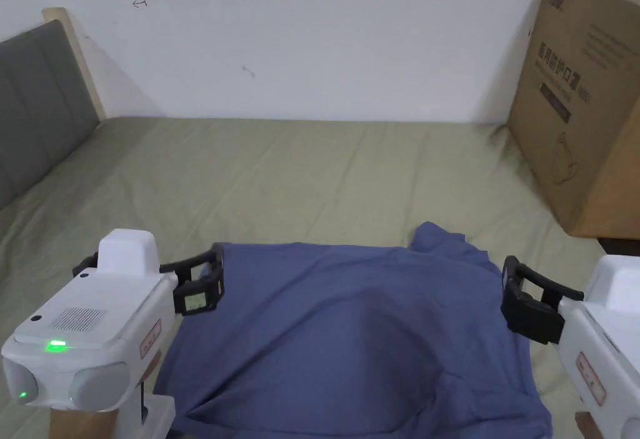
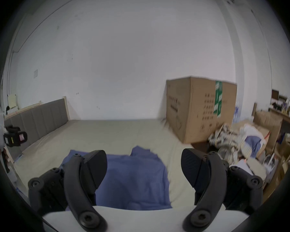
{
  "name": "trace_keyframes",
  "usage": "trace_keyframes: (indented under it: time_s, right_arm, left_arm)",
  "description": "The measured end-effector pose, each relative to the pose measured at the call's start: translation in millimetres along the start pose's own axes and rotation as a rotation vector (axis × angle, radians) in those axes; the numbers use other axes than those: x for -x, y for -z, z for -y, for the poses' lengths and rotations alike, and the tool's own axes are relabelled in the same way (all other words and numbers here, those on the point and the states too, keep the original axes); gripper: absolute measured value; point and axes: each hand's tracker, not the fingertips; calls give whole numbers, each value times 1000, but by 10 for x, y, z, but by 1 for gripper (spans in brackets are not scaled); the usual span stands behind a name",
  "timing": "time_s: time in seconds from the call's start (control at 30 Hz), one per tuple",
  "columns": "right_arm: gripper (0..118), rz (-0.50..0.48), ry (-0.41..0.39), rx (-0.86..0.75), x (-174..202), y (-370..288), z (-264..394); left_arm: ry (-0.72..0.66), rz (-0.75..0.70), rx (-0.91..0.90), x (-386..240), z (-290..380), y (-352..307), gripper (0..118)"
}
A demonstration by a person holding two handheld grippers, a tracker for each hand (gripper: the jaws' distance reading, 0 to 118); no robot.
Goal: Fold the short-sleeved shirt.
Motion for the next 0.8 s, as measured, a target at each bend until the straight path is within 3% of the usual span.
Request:
trace_keyframes:
  time_s: [0.1, 0.13, 0.17, 0.2, 0.23, 0.4, 0.53, 0.7, 0.77, 0.8]
  right_arm:
    - [85, 22, -31, -40, 89, -64, -38]
    - [73, 27, -31, -48, 116, -91, -41]
    - [53, 29, -38, -59, 136, -107, -37]
    - [22, 36, -45, -62, 149, -96, -39]
    - [0, 42, -54, -50, 160, -88, -38]
    - [0, 26, -43, -49, 111, -91, -13]
    - [0, 12, -20, -27, 68, -54, 27]
    - [0, 8, -24, 5, 49, -6, 120]
    - [0, 6, -23, 23, 54, 16, 164]
    - [0, 5, -21, 30, 48, 26, 189]
  left_arm:
    - [12, -14, -62, -86, -46, -30, 66]
    - [-17, -2, -71, -60, -19, -4, 35]
    - [-61, 15, -82, -45, -13, 3, 9]
    - [-106, 45, -94, -21, -11, 12, 1]
    - [-147, 66, -77, -2, 13, 26, 0]
    - [-128, 47, -38, 55, 137, 63, 0]
    - [-116, 43, 106, 151, 320, 98, 0]
    - [-258, 69, 358, 503, 883, 230, 1]
    - [-260, 46, 459, 602, 1114, 261, 19]
    - [-263, 15, 515, 618, 1215, 274, 39]
